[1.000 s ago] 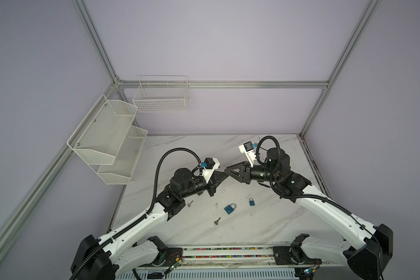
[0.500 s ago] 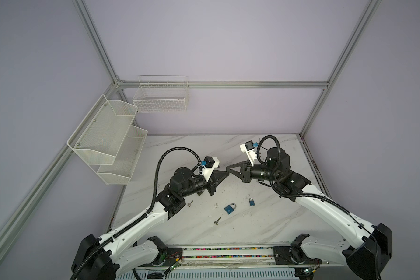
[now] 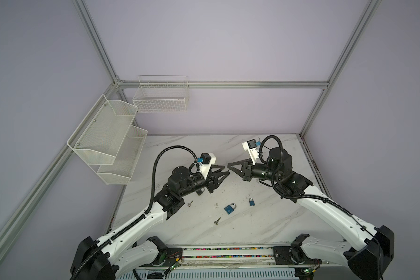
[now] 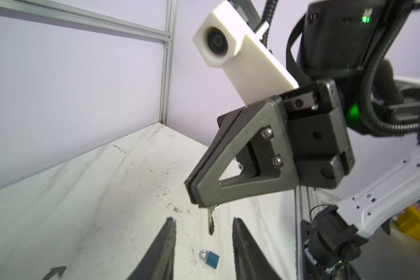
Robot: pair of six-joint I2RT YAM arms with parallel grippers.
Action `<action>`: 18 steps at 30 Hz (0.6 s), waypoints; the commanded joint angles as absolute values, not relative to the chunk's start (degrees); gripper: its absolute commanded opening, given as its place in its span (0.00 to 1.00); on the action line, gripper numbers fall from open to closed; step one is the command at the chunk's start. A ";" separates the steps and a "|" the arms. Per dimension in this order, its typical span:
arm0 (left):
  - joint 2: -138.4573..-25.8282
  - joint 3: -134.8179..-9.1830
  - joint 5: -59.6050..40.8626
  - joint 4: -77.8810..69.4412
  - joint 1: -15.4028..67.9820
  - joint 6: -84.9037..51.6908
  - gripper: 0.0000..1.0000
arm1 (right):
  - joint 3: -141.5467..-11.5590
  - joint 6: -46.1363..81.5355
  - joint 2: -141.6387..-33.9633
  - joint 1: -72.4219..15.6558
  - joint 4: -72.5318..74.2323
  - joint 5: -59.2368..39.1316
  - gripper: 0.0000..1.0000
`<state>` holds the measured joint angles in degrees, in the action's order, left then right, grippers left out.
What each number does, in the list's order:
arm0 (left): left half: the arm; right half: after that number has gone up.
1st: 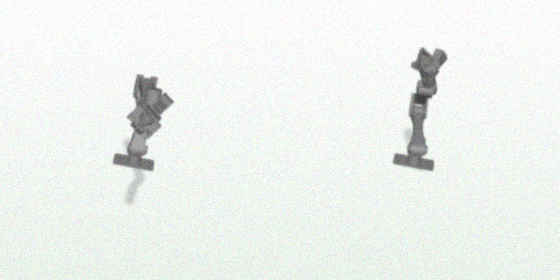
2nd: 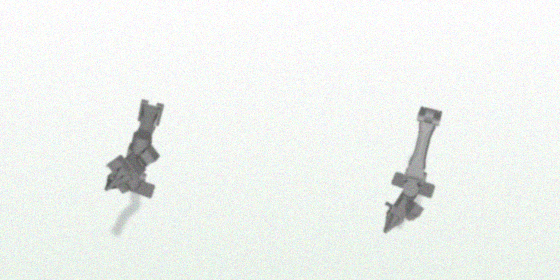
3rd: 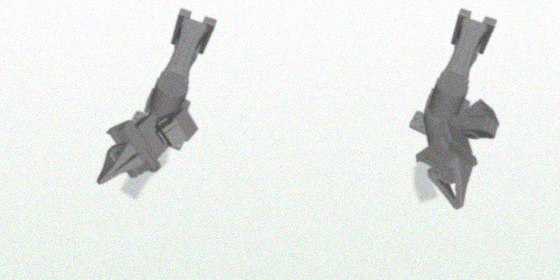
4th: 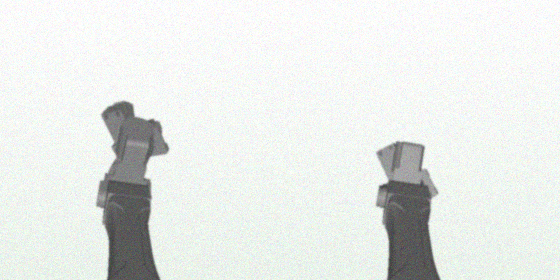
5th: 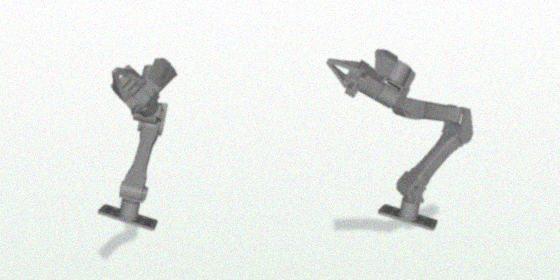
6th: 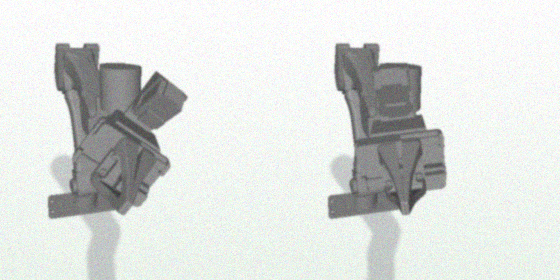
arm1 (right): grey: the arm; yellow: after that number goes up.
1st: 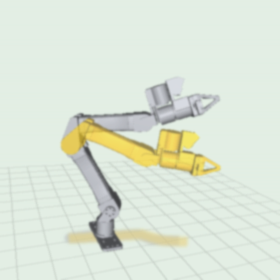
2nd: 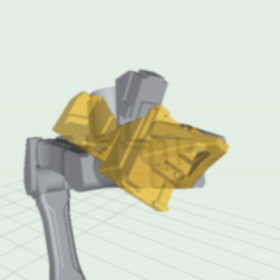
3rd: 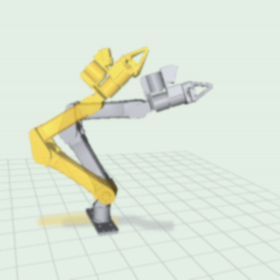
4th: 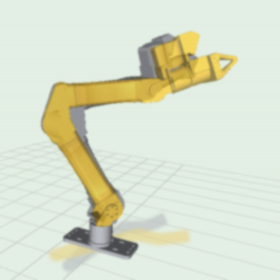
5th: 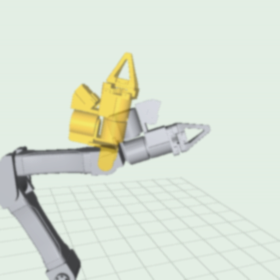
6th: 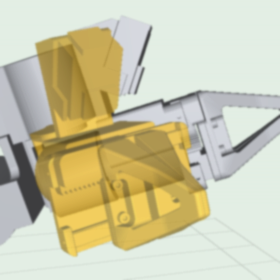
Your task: Unlock with the key
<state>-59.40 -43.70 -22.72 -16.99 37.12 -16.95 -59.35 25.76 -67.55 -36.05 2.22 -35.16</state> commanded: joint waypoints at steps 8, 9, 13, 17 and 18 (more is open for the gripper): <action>-54.01 -36.84 -4.46 -34.03 37.59 -50.64 0.51 | -56.51 46.66 -68.03 -36.17 18.31 -22.27 0.00; -54.14 -36.26 -2.54 -35.52 38.17 -52.65 0.51 | -56.36 48.18 -67.81 -36.44 19.14 -21.34 0.00; -55.89 -37.80 3.76 -36.40 42.09 -55.21 0.50 | -57.21 51.13 -67.01 -38.98 20.12 -16.24 0.00; -59.25 -39.64 3.37 -40.67 43.38 -55.72 0.50 | -57.92 53.40 -67.65 -39.81 20.79 -15.81 0.00; -60.15 -39.60 3.26 -42.51 43.65 -55.87 0.49 | -58.01 53.86 -67.58 -40.02 20.92 -15.61 0.00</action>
<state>-58.76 -38.59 0.73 -35.09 43.09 -53.06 -56.66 49.47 -68.25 -39.48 16.88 -18.11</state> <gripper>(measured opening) 0.500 0.057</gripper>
